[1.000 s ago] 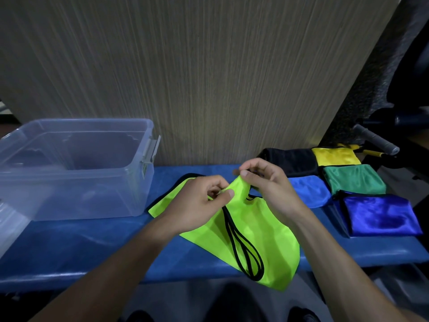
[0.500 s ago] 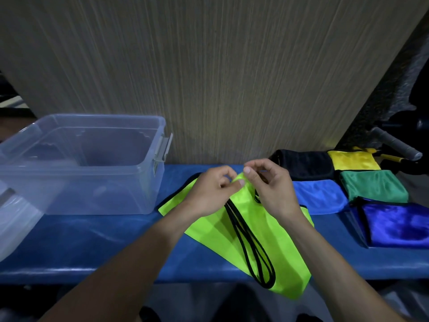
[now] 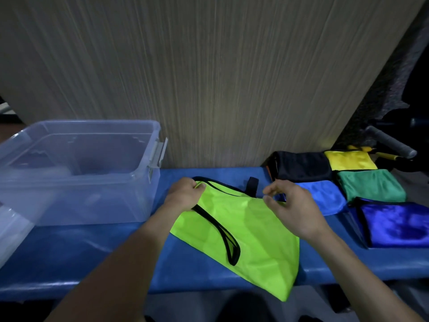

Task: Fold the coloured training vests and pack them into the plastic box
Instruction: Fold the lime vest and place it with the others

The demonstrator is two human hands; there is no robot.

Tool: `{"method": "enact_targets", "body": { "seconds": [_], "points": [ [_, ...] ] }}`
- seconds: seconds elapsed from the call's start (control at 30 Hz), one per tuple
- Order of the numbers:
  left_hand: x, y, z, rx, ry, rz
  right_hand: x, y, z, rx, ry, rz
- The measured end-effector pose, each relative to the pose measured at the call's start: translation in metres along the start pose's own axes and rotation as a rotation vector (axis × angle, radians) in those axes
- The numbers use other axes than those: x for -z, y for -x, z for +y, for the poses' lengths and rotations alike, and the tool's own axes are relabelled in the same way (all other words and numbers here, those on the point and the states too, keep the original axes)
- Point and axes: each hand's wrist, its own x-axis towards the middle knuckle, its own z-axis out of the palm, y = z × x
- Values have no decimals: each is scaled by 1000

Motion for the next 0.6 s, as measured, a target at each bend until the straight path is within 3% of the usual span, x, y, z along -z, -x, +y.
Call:
{"method": "enact_targets", "body": {
  "seconds": [0.1,0.27,0.43,0.6],
  "points": [
    [-1,-4,4,-18,-33,30,8,6,11,18,139,-27],
    [-8,-7,12,-49,-55,70,11,8,28,-108,325,-189],
    [-6,-12,21,3,217,298,17,2,32,-127,198,-273],
    [-16,-17,11,-32,90,286,15,0,35,-177,113,-327]
  ]
}}
